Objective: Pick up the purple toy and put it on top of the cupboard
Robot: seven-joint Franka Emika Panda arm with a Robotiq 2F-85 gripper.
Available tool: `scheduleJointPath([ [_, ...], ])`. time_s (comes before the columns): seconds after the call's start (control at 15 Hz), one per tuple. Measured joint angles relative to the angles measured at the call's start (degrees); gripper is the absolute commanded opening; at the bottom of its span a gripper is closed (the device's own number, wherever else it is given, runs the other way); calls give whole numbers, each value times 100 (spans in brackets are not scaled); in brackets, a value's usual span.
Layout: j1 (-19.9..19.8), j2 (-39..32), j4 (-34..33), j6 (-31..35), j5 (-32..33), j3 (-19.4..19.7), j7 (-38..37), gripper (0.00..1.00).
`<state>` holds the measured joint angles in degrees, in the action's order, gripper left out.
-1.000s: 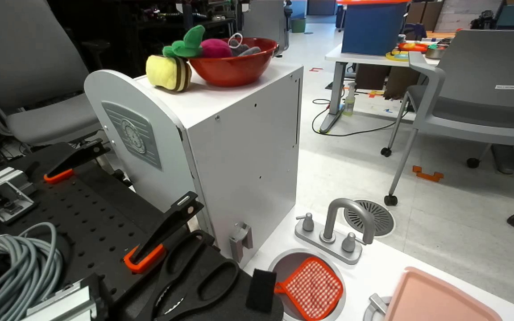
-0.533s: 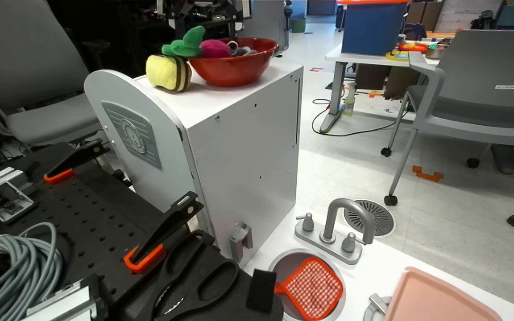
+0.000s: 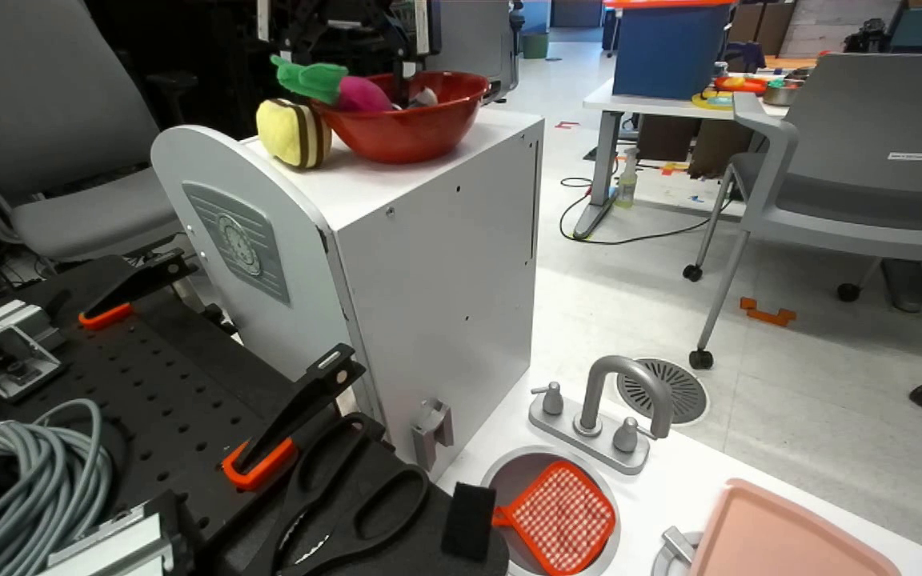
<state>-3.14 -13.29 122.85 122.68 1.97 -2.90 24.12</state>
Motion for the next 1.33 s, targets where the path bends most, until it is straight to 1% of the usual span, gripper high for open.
scheduleJointPath([
  [0.4,0,221,263,103,-37,53,-20,100],
  [0.53,0,286,323,105,-37,78,-40,93],
  [0.67,0,336,354,106,-37,100,-61,92],
  [0.73,0,359,359,106,-37,108,-67,95],
  [0.8,0,382,359,106,-37,114,-72,93],
  [0.87,0,407,359,106,-37,119,-80,95],
  [0.93,0,435,359,106,-36,123,-90,92],
  [1.0,0,461,359,106,-35,125,-108,83],
  [1.07,0,487,359,106,-33,126,-122,69],
  [1.33,0,573,359,106,-30,129,-160,37],
])
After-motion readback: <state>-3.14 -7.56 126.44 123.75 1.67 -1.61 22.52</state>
